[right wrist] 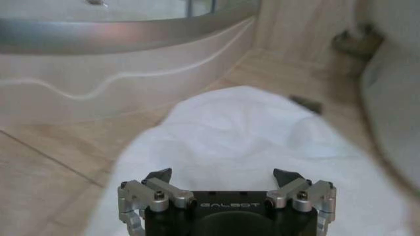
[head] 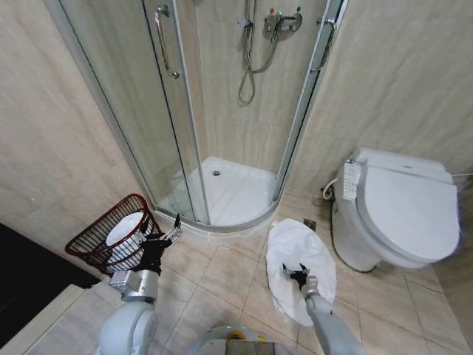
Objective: Discard the used towel into the hamper.
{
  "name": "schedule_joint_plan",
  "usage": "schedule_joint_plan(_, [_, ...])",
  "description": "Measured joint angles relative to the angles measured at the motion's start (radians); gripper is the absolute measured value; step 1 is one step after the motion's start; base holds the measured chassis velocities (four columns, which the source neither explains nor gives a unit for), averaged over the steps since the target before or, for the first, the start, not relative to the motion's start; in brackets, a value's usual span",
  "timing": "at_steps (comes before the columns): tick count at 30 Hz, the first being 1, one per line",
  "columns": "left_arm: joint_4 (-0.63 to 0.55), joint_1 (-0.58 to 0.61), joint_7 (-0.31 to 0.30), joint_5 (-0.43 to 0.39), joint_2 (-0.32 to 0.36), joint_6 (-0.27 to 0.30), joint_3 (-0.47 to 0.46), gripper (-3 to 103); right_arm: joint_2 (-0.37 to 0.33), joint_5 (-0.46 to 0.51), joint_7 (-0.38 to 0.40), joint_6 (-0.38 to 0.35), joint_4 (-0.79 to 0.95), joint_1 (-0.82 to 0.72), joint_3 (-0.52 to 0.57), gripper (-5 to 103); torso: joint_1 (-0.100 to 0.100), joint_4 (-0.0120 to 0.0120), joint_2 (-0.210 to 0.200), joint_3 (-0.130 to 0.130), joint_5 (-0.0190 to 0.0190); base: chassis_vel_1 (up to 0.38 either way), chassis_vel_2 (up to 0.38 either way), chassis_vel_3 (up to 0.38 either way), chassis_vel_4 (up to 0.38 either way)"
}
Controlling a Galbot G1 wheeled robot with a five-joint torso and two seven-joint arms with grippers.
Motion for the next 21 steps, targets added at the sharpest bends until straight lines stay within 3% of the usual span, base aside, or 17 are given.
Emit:
schedule_joint_plan(3, [0.000, 0.000, 0.000, 0.000, 0.000, 0.000, 0.000, 100, -0.012, -0.047, 0.047, -0.001, 0.022, -0.013, 0.021, 100, 0.000, 0.0006, 0.000, 0.000, 0.0005, 0.000, 0.000, 0.000, 0.000])
schedule_joint_plan(10, [0.000, 0.000, 0.000, 0.000, 0.000, 0.000, 0.000, 100, -0.054, 0.093, 0.028, -0.035, -0.022, -0.020, 0.016, 100, 0.000, 0.0003, 0.000, 0.000, 0.0008, 0.000, 0.000, 0.000, 0.000])
schedule_joint_plan(13, [0.000, 0.000, 0.000, 0.000, 0.000, 0.000, 0.000, 100, -0.064, 0.239, -0.048, -0.039, -0.070, -0.011, 0.003, 100, 0.000, 0.0004, 0.000, 0.000, 0.0003, 0.000, 0.000, 0.000, 0.000])
schedule_joint_plan(21, [0.000, 0.000, 0.000, 0.000, 0.000, 0.000, 0.000, 100, -0.068, 0.289, -0.129, -0.026, -0.173, 0.032, 0.012, 100, 0.000, 0.0007, 0.000, 0.000, 0.0003, 0.000, 0.000, 0.000, 0.000])
